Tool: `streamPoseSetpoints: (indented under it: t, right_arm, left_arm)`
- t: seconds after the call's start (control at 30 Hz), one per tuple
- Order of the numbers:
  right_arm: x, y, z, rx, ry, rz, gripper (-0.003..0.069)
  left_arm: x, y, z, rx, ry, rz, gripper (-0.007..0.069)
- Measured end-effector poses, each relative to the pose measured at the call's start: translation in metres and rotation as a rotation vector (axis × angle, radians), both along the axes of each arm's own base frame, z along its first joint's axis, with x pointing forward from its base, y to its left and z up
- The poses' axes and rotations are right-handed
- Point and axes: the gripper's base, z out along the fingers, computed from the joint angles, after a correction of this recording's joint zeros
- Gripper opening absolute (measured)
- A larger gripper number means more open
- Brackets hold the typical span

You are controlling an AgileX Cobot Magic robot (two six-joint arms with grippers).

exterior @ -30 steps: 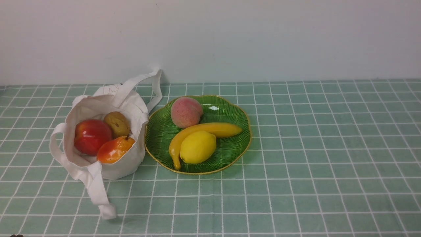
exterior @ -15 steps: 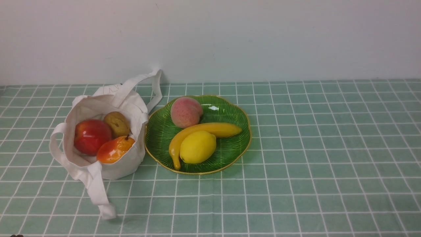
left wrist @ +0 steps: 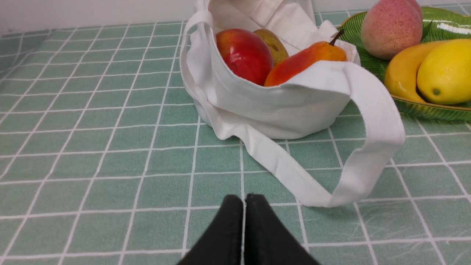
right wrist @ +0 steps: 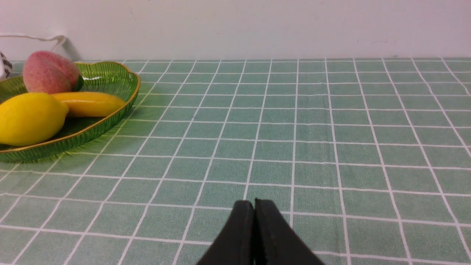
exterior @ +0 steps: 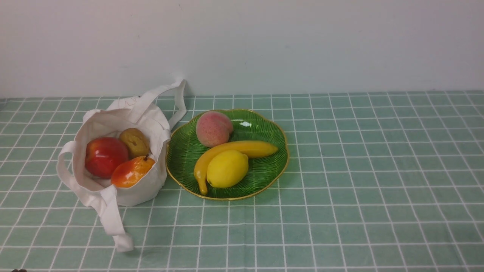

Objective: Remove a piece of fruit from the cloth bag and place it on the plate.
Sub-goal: Use the left arm to grab a pear from the bag

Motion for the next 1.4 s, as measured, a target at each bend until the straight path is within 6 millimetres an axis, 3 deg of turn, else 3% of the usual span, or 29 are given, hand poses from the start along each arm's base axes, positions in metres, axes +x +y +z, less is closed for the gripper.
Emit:
streamPoseSetpoints:
  t: [0.2,0.43,0.47,0.5,0.57,0.6,0.67,0.77,0.8,0.83,0.9,0.93,0.97,1.03,1.1,1.27,1.33,1.4]
  right_arm:
    - [0.0,0.0,0.0,0.0,0.0,0.0,-0.0012]
    - [0.0,0.0,0.0,0.0,0.0,0.0,-0.0012]
    - [0.0,0.0,0.0,0.0,0.0,0.0,-0.0012]
    - [0.0,0.0,0.0,0.0,0.0,0.0,-0.0012]
    - [0.0,0.0,0.0,0.0,0.0,0.0,-0.0012]
    - [0.0,0.0,0.0,0.0,0.0,0.0,-0.0012]
    - [0.0,0.0,0.0,0.0,0.0,0.0,-0.0012]
    - [0.0,0.0,0.0,0.0,0.0,0.0,-0.0012]
    - [0.0,0.0,0.0,0.0,0.0,0.0,-0.0012]
    - [0.0,0.0,0.0,0.0,0.0,0.0,-0.0012]
    - [0.0,0.0,0.0,0.0,0.0,0.0,-0.0012]
    - [0.0,0.0,0.0,0.0,0.0,0.0,-0.0012]
    - [0.0,0.0,0.0,0.0,0.0,0.0,-0.0012]
    - [0.0,0.0,0.0,0.0,0.0,0.0,-0.0012]
    - [0.0,0.0,0.0,0.0,0.0,0.0,-0.0012]
    - [0.0,0.0,0.0,0.0,0.0,0.0,-0.0012]
    - [0.0,0.0,0.0,0.0,0.0,0.0,-0.0012]
    - [0.0,0.0,0.0,0.0,0.0,0.0,-0.0012]
  left_arm:
    - [0.001,-0.001,0.005,-0.098,-0.051,0.012,-0.0008]
    - [0.004,0.004,0.034,-0.487,-0.381,0.096,-0.0008]
    - [0.002,0.011,0.046,-0.567,-0.53,0.149,-0.0008]
    - [0.001,0.013,0.049,-0.585,-0.565,0.162,-0.0008]
    - [-0.005,0.02,0.067,-0.651,-0.716,0.203,-0.0008]
    - [-0.013,0.023,0.093,-0.665,-0.831,0.2,-0.0008]
    - [-0.021,0.022,0.126,-0.639,-0.908,0.166,-0.0008]
    - [-0.019,0.012,0.179,-0.519,-0.842,0.076,-0.0008]
    - [-0.017,0.009,0.186,-0.489,-0.813,0.062,-0.0008]
    - [-0.002,0.003,0.211,-0.427,-0.668,0.022,-0.0008]
    - [0.026,-0.004,0.225,-0.354,-0.39,-0.019,-0.0008]
    - [0.04,-0.007,0.228,-0.323,-0.267,-0.032,-0.0008]
    - [0.066,-0.009,0.228,-0.277,-0.062,-0.049,-0.0008]
    - [0.089,-0.01,0.229,-0.215,0.129,-0.075,-0.0008]
    - [0.132,-0.011,0.219,-0.129,0.432,-0.13,-0.0008]
    - [0.204,-0.009,0.202,-0.056,0.644,-0.194,-0.0008]
    - [0.242,-0.011,0.187,-0.042,0.741,-0.223,-0.0008]
    - [0.263,-0.015,0.176,-0.023,0.797,-0.251,-0.0008]
